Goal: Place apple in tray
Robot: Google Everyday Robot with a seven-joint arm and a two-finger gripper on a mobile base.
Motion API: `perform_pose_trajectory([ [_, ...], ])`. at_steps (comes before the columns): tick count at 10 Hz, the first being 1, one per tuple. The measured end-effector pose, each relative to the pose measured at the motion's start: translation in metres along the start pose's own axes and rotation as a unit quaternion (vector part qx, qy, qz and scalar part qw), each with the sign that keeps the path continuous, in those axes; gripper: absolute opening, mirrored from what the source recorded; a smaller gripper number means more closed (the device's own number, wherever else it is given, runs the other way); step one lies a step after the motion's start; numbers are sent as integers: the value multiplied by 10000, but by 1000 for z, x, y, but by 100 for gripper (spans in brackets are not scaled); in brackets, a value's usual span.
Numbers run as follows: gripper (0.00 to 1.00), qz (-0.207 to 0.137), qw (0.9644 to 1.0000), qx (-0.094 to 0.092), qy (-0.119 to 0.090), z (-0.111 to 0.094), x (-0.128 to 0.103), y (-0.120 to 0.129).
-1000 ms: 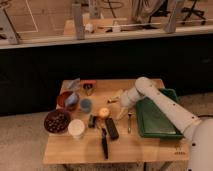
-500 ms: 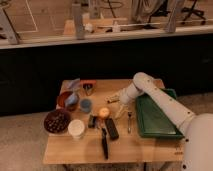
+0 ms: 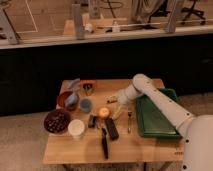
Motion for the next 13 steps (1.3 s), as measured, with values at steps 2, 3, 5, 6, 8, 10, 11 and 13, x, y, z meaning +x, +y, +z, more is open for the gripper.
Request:
perform_pose_trajectory([
  [2,80,-9,10000,-51,0,6,-3,2],
  [3,77,-17,10000,-93,-10,12,-5,3],
  [5,62,-43,9999,-146,-44,19,-9,3],
  [6,53,-55,9998,-172,-70,22,-11,2],
  [8,50,-95,9997,-201,-134,26,-15,1],
  [10,50,-114,9996,-205,-182,28,-18,-1],
  [11,50,-98,9995,-194,-234,27,-18,-1],
  [13,50,-40,9995,-45,-305,7,-11,-2],
])
